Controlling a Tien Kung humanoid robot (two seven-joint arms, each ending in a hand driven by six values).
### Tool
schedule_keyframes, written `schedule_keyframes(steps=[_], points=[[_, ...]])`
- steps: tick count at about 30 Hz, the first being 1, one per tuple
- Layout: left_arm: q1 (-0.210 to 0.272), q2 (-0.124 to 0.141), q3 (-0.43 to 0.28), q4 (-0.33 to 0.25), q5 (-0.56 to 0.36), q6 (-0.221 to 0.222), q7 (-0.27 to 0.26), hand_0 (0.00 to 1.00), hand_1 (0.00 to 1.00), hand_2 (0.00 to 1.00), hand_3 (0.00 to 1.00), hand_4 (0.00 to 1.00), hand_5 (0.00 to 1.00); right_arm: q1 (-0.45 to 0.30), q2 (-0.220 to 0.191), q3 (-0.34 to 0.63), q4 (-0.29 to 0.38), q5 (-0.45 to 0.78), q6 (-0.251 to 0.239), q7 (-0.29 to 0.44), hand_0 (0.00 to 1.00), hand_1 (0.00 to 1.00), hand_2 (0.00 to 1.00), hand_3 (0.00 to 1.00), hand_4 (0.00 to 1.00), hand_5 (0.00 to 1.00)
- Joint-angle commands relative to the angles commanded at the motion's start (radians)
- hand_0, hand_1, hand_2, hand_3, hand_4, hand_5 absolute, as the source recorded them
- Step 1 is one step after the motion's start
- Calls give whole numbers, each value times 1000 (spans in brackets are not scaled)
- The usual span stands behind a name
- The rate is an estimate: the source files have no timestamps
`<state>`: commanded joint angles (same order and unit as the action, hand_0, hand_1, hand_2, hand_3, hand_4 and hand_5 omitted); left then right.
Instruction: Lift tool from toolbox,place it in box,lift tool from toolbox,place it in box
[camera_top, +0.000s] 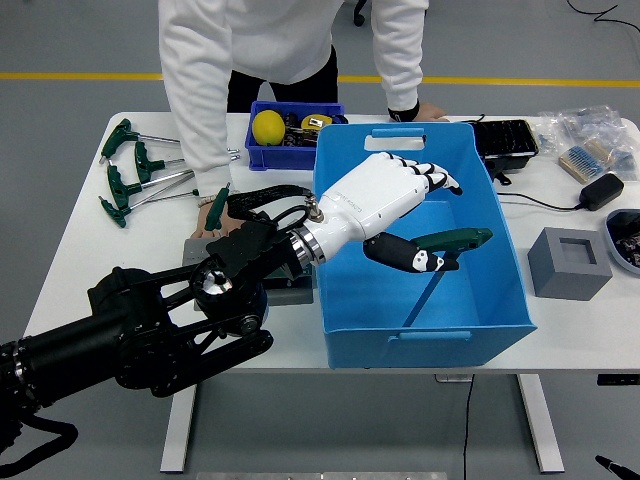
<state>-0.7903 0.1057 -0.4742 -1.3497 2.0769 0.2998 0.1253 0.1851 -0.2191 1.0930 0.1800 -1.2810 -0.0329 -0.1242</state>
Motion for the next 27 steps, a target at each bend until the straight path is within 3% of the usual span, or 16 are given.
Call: schedule_keyframes(steps=[8,16,19,20,25,26,27], points=[[16,19,-96,-13,20,-5,0,539,680,846,778,998,700,-2,1,-2,0,4,-1,2,767,686,726,667,948,764],[43,56,-141,-6,61,-44,17,537,672,804,760,998,703,-3,1,-5,0,9,-2,3,766,686,725,667,948,764],[49,81,-145,-3,105,-70,18,537,672,804,760,998,703,-3,0,-5,0,11,-3,2,766,686,725,667,948,764],[50,90,-145,-3,118,-77,19,526,640,720,716,998,725,-3,0,-6,0,12,-2,2,767,686,725,667,948,764],[42,149,-126,3,185,-99,12,526,640,720,716,998,725,-5,0,-7,0,14,-2,2,767,686,725,667,948,764],[41,158,-124,4,190,-103,12,496,574,634,631,997,774,-5,0,-7,0,13,-2,2,766,686,726,667,948,764],[40,176,-123,4,192,-110,10,496,574,634,631,997,774,-5,-1,-3,0,10,-2,1,766,686,726,667,948,764]])
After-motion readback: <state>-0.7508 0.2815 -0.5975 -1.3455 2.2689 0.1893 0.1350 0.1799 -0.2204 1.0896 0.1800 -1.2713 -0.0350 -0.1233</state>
